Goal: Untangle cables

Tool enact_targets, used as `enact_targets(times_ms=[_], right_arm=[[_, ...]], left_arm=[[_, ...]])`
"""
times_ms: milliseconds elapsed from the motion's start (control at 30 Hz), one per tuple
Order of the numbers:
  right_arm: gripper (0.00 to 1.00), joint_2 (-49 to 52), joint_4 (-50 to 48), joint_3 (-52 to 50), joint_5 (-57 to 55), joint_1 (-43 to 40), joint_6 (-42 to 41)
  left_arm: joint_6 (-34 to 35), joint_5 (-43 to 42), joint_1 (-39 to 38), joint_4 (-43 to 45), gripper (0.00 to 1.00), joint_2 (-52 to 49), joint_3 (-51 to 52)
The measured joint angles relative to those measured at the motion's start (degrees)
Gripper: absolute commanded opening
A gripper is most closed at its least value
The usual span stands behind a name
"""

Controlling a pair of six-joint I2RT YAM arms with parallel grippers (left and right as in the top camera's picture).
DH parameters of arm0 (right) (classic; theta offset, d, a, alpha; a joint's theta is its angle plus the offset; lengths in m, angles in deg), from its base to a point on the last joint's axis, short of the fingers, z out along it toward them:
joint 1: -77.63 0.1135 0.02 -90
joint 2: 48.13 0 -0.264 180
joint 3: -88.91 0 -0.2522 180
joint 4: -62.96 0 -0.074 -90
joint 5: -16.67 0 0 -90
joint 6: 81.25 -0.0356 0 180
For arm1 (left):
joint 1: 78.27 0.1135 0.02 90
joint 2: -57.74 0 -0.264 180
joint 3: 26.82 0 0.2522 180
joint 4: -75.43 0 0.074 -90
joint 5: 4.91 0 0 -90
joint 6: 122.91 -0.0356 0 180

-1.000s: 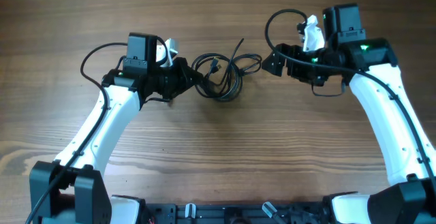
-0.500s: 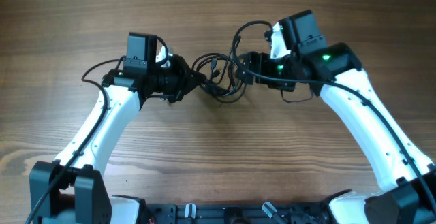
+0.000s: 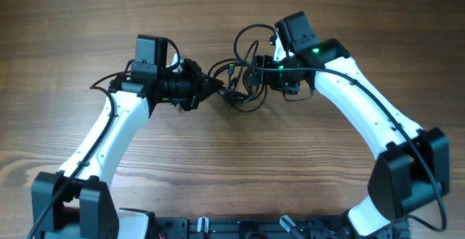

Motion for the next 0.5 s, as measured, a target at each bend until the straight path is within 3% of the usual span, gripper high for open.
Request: enact_targets(times_ms=[200, 300, 500], right_arm=[[0.16, 2.47, -2.54, 0.0, 0.13, 0.0, -1.05], [0.05, 2.49, -3.1, 0.0, 0.17, 0.0, -1.4], [0.04, 1.95, -0.72, 0.0, 0.83, 0.22, 0.66]], left_arm=[[0.13, -0.26, 0.0, 0.0, 0.04, 0.0, 0.0], [0.11, 0.04, -0.04, 0.0, 0.04, 0.0, 0.02], [0.11, 3.63, -0.28, -0.04, 0.04, 0.0, 0.0]])
